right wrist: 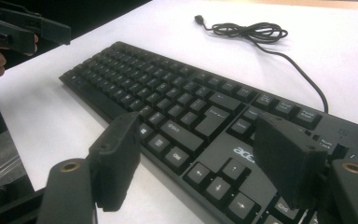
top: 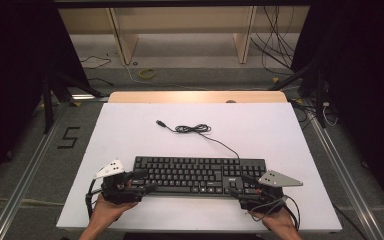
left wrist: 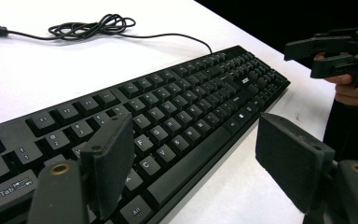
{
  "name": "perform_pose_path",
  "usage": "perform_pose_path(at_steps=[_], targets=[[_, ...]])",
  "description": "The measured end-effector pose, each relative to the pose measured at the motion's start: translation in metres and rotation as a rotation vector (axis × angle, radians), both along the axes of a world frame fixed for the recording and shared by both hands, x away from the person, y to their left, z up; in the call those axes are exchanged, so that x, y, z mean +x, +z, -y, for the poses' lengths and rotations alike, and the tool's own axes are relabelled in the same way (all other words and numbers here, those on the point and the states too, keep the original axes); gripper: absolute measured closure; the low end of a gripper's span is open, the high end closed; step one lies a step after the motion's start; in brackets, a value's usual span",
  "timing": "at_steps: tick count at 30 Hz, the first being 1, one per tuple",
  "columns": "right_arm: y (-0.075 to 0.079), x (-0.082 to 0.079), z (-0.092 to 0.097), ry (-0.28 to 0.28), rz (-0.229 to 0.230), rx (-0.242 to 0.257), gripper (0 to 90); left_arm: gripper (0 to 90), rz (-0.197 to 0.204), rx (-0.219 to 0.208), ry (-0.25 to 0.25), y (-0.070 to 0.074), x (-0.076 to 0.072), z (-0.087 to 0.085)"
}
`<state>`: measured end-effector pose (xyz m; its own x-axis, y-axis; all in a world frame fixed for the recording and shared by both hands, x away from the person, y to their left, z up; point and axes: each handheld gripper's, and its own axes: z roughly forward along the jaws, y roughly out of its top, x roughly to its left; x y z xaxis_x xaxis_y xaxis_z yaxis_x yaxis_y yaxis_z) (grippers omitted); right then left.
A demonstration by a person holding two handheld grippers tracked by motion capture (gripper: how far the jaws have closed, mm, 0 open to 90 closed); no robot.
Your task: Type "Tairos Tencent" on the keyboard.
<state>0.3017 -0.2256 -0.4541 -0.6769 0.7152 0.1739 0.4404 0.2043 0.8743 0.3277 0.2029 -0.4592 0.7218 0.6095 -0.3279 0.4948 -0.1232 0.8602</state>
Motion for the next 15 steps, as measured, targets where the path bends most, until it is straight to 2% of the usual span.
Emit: perform_pose_path(at_steps=[15], targets=[[0.0004,0.0004,0.0002,-0.008,0.009,0.001,32.3,27.9,0.005,0.015,0.001,-0.0014,0.0019,0.0019]])
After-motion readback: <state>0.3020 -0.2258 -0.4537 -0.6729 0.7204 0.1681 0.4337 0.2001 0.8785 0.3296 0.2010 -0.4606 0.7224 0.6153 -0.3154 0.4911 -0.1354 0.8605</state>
